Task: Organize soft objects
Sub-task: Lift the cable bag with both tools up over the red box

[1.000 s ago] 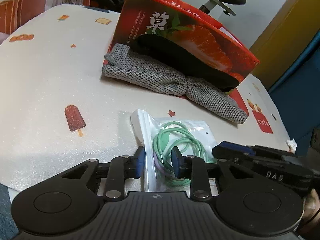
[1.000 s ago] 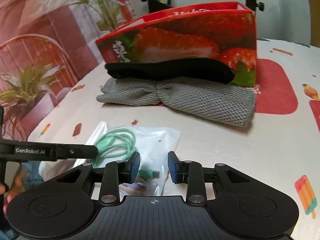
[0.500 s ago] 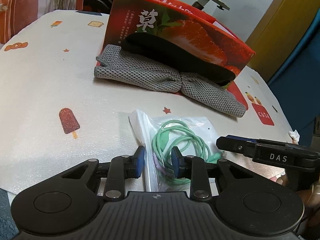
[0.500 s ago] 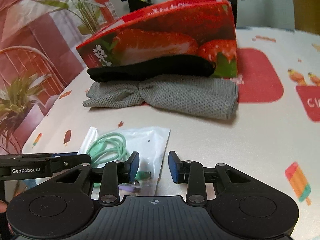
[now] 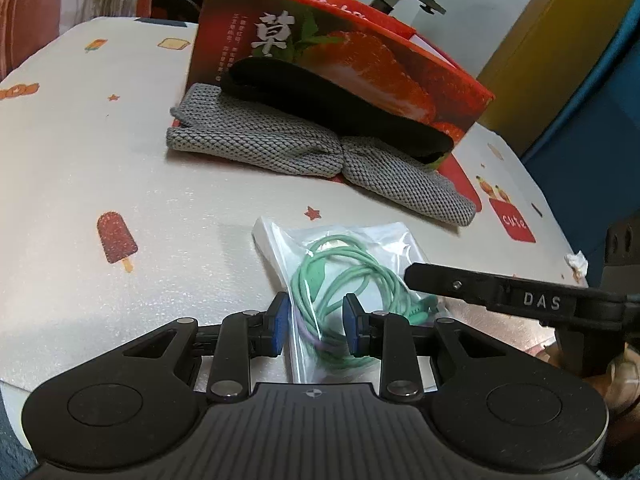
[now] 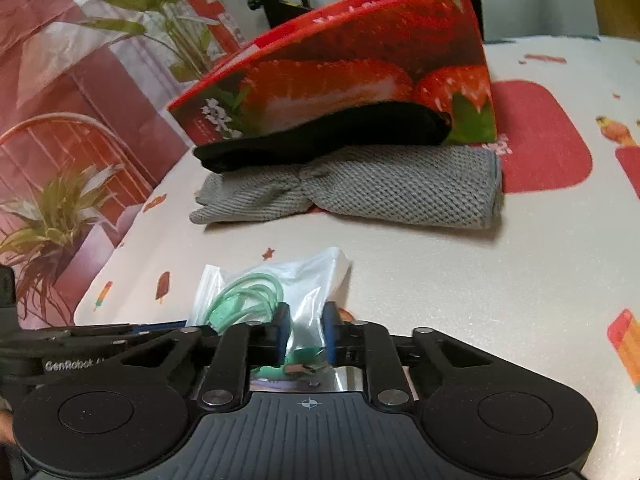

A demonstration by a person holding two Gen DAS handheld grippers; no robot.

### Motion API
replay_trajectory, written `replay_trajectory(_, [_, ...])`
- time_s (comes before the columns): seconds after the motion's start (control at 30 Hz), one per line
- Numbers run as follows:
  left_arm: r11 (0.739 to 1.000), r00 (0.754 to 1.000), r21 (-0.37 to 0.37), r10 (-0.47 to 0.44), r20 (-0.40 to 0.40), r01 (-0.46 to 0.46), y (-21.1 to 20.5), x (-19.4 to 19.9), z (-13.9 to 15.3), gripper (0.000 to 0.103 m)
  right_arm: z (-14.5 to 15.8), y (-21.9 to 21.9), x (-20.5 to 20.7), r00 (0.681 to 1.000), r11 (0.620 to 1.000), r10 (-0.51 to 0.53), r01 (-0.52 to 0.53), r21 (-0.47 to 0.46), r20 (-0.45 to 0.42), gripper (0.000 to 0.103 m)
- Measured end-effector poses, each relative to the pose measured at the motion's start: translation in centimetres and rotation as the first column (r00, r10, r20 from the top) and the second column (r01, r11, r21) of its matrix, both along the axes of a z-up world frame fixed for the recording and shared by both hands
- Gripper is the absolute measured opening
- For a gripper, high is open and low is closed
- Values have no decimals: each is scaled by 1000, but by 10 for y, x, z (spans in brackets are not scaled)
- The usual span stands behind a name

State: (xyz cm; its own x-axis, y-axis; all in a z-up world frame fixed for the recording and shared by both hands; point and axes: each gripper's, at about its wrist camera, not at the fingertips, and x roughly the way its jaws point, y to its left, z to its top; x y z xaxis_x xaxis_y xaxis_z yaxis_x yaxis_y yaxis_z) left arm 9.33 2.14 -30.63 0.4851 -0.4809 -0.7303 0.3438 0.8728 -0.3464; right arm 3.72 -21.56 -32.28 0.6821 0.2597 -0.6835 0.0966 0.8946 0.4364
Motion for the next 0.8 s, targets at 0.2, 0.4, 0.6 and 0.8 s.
replay_trajectory(0.2, [995,999,-88,40,8,-39,13,0,5,24,15,-3,-4,996,1000,-13,14,-18,91,6])
replay_trajectory(0.4, [993,997,-107,55,53,-49,11,-2,18,24,36,-3,-2,987,999,10,-2,-47,158,5])
replay_trajectory(0.6, [980,993,-187,84,86,-67,17,2,42,24,58,-9,4,977,999,7,3,-45,212,5])
replay_trajectory(0.8, [977,978,-205,95,184,-56,13,9,82,24,93,-13,18,957,998,7,10,-55,290,5])
